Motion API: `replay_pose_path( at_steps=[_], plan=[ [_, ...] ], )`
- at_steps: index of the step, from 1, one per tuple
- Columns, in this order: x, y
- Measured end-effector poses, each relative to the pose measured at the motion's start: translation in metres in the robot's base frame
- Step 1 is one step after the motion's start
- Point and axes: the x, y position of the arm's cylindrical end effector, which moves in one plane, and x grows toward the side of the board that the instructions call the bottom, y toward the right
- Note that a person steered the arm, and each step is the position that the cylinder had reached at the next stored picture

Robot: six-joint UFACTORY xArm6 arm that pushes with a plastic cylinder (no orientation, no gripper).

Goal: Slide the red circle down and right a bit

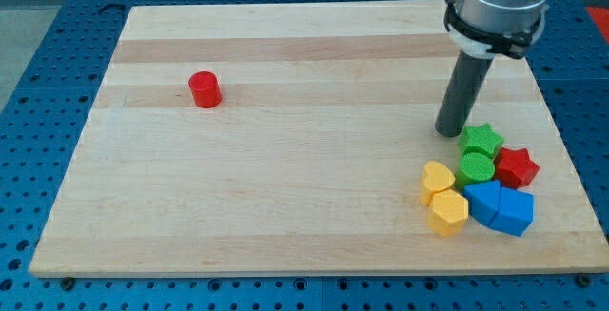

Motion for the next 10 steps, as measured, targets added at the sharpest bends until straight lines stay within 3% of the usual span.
replay_pose_path(
  at_steps=[1,3,5,6,7,10],
  plan=[
    [-0.059,-0.024],
    [-0.173,-0.177],
    [-0.168,-0.392],
    [-0.140,-0.456],
    [-0.110,-0.447],
    [-0.068,-0.331]
  ],
)
